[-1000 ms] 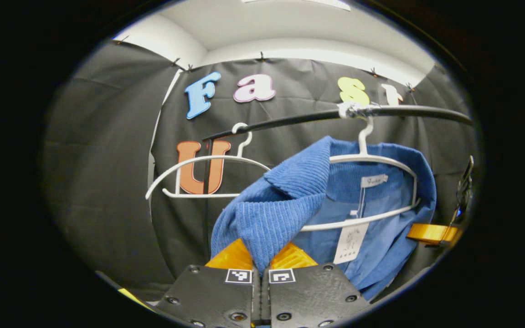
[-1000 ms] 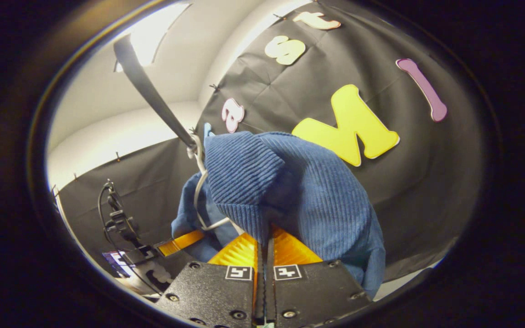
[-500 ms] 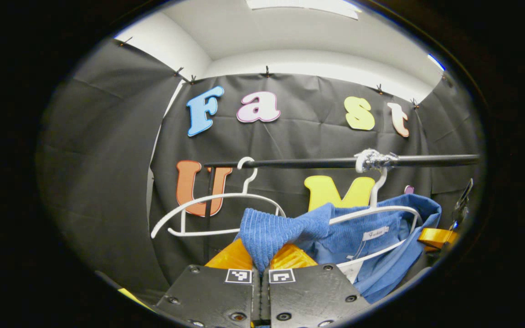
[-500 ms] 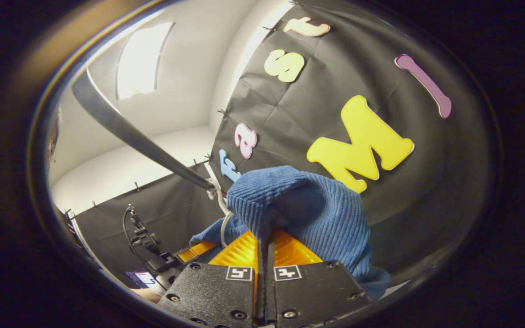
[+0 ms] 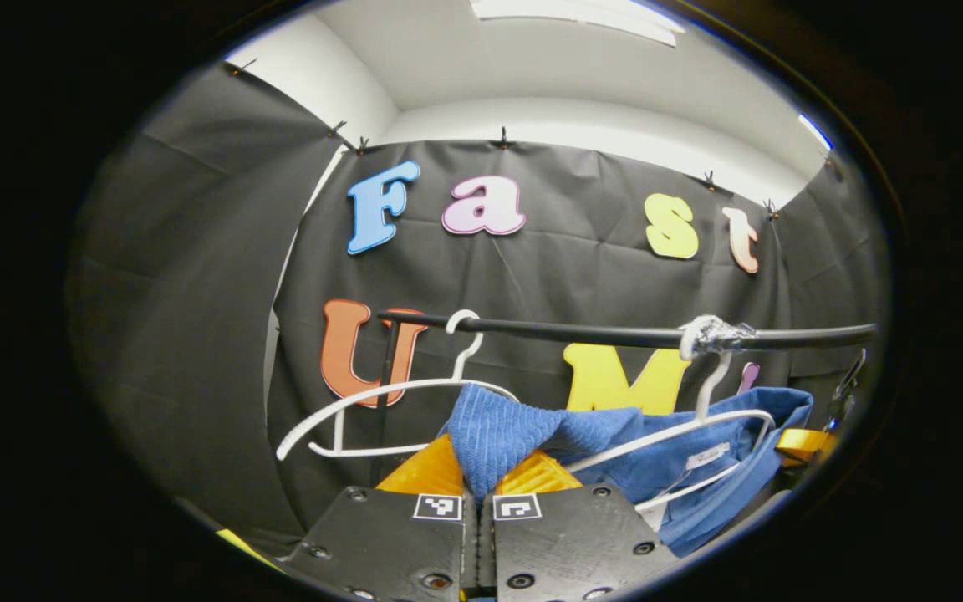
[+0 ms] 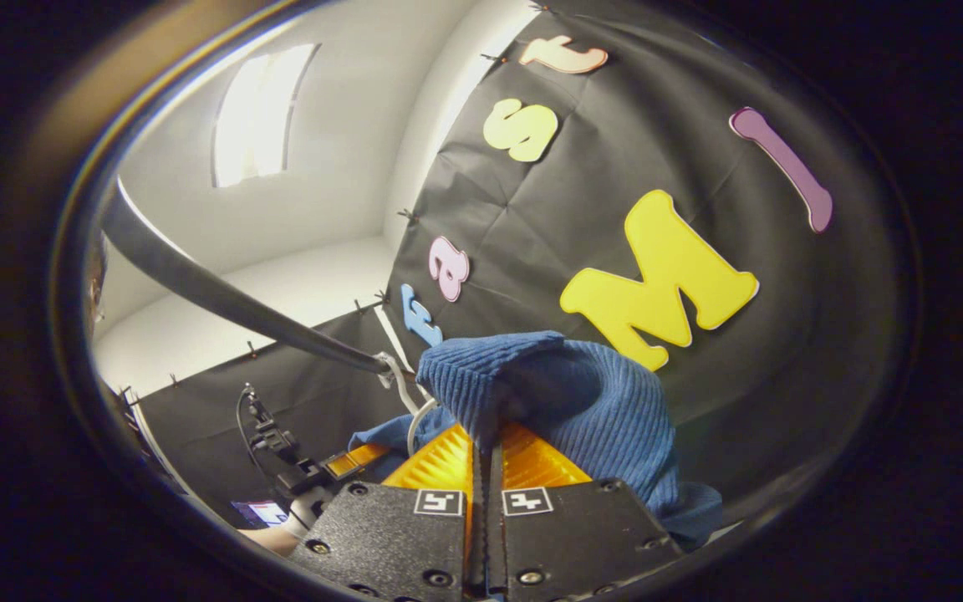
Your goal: Grasp the clothes on the hanger with both hands and then place them into the laundry hamper below.
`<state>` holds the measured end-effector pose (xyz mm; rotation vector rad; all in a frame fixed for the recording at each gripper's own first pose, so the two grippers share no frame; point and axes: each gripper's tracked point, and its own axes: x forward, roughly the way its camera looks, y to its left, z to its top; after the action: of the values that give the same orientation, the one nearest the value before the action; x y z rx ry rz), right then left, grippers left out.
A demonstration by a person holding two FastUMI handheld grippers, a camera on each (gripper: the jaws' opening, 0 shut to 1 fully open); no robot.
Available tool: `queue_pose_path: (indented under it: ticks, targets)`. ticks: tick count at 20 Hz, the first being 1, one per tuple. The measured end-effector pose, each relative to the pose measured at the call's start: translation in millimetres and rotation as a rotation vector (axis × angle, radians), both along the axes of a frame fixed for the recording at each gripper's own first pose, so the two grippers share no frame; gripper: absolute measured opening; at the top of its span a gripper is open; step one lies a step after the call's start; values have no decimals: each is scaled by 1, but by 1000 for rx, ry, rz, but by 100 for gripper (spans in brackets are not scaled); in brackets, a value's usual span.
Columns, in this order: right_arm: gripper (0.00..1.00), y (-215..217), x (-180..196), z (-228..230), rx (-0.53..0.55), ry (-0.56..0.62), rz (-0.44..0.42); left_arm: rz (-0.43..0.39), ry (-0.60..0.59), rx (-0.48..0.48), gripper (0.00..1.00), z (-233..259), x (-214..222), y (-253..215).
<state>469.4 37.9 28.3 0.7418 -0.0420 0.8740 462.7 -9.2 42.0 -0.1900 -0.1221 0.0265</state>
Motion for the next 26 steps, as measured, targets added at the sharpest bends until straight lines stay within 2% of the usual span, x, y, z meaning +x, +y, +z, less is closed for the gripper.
queue_pose_path:
  ticks: [2,3,5,7,8,11,12,13,17,18,26]
  targets:
    - [3,-12,7,1,7,10,-22,13,12,-3,0,-1,7,14]
    - [4,-17,8,3,34,17,-21,14,20,-16,4,-4,11,20]
    - [4,-28,11,9,114,40,-2,2,45,-43,0,-11,20,24]
    - [4,-48,17,16,235,73,12,-18,83,-54,0,-20,28,25]
    - [4,-58,29,11,263,114,-9,-30,111,-64,0,-28,32,25]
    - [4,-59,47,-27,208,222,-56,-53,138,-64,0,-43,39,27]
    - [4,-61,48,-34,205,237,-71,-54,153,-61,5,-52,40,28]
    - [4,-60,51,-42,213,261,-76,-58,162,-65,0,-58,42,28]
    - [4,-54,62,-81,232,386,-76,-77,229,-136,4,-90,51,27]
    - [4,-52,64,-88,211,392,-82,-69,241,-140,0,-101,52,29]
    - [4,-38,53,-121,82,421,-88,-34,326,-193,0,-160,33,39]
